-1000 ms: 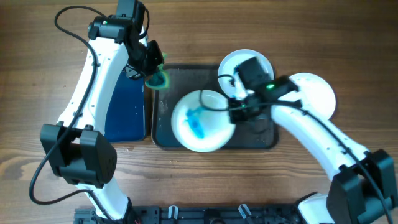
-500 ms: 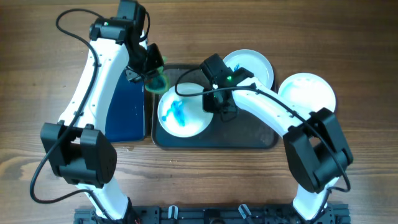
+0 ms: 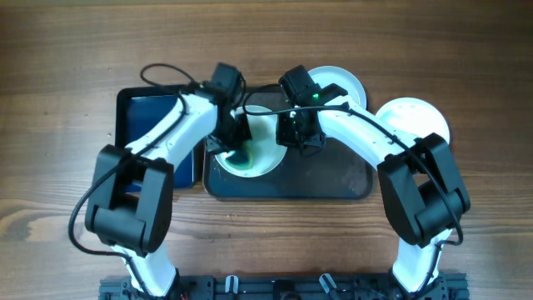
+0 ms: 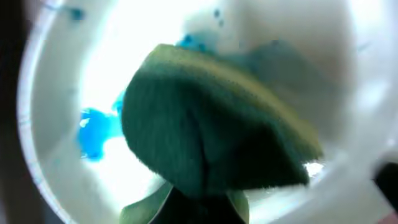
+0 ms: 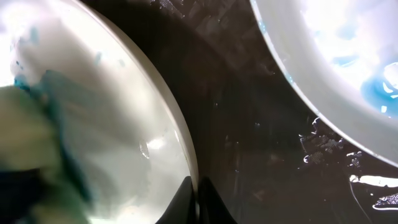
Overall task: Clean dirty plates on tray and stack at the side
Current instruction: 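Scrub the held plate with the sponge in the left gripper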
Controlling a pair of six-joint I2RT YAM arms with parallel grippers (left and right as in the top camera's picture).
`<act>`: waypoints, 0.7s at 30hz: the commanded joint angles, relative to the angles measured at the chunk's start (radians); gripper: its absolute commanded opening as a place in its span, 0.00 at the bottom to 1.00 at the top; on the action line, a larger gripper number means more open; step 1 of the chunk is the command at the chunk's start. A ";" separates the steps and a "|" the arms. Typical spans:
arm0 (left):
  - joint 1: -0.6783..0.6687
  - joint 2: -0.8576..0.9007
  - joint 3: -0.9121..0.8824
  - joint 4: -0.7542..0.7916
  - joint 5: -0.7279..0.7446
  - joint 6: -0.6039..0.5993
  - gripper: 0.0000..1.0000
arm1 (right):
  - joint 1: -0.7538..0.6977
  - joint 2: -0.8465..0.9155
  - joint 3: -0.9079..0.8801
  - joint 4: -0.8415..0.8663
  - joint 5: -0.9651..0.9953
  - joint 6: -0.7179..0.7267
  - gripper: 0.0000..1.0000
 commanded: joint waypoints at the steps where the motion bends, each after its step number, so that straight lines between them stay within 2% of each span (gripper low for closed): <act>1: -0.028 0.006 -0.095 0.086 0.005 -0.017 0.04 | 0.005 0.011 0.013 0.006 -0.031 -0.023 0.04; 3: -0.039 0.006 -0.116 0.127 0.036 0.024 0.04 | 0.005 0.011 0.013 0.006 -0.034 -0.024 0.04; 5: -0.046 0.006 -0.116 0.172 0.109 0.143 0.04 | 0.005 0.011 0.013 0.006 -0.035 -0.024 0.05; 6: -0.045 0.006 -0.116 0.183 0.091 0.145 0.04 | 0.005 0.011 0.013 0.006 -0.035 -0.024 0.04; 8: -0.040 0.006 -0.116 0.185 -0.068 0.068 0.04 | 0.005 0.011 0.013 0.005 -0.034 -0.024 0.04; 11: -0.038 0.006 -0.116 0.158 -0.415 -0.156 0.04 | 0.005 0.011 0.013 0.006 -0.034 -0.024 0.04; 14: -0.038 0.006 -0.116 0.123 -0.450 -0.205 0.04 | 0.005 0.011 0.013 0.006 -0.034 -0.024 0.04; 16: -0.041 0.006 -0.116 0.085 -0.397 -0.200 0.04 | 0.005 0.011 0.013 0.006 -0.034 -0.024 0.04; 17: -0.044 0.006 -0.116 0.076 -0.313 -0.155 0.04 | 0.005 0.011 0.013 0.006 -0.034 -0.024 0.04; 21: -0.051 0.006 -0.116 0.093 0.075 0.124 0.04 | 0.005 0.011 0.013 0.007 -0.034 -0.023 0.04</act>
